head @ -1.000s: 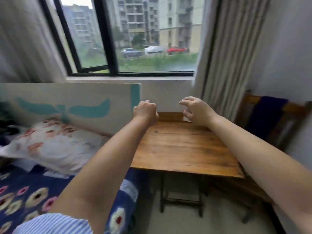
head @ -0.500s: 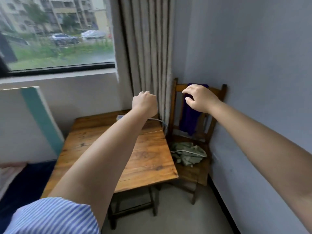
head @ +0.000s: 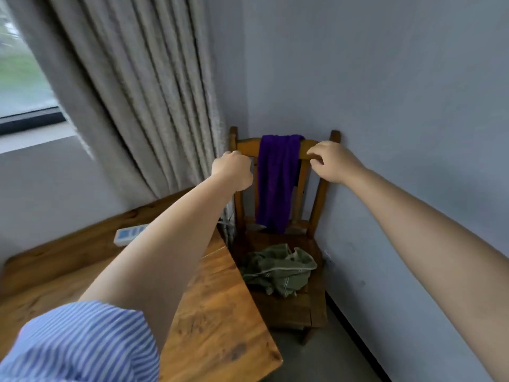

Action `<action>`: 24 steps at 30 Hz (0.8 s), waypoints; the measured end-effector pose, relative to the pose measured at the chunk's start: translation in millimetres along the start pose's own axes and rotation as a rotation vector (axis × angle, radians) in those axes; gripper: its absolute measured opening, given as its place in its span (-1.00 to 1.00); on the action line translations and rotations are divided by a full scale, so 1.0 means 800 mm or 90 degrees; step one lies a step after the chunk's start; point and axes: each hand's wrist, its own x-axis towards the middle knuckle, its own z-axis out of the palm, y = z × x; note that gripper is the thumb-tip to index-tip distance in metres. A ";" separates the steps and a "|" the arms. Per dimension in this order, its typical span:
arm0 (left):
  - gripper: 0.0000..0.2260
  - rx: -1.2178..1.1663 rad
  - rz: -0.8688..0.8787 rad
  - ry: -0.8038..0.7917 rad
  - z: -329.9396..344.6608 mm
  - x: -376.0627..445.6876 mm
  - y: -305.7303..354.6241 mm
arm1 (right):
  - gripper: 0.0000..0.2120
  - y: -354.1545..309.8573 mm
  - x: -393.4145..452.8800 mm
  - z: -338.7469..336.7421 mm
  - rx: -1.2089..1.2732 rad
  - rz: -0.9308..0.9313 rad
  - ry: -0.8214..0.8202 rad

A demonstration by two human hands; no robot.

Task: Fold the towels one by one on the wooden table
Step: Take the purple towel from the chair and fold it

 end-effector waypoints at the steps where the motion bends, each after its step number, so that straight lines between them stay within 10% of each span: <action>1: -0.73 -0.014 0.010 -0.005 0.004 0.020 -0.001 | -0.69 0.008 0.013 0.003 0.004 0.016 -0.002; 24: -0.69 -0.325 -0.153 0.059 0.114 0.317 0.037 | -0.69 0.135 0.274 0.144 0.060 0.098 0.053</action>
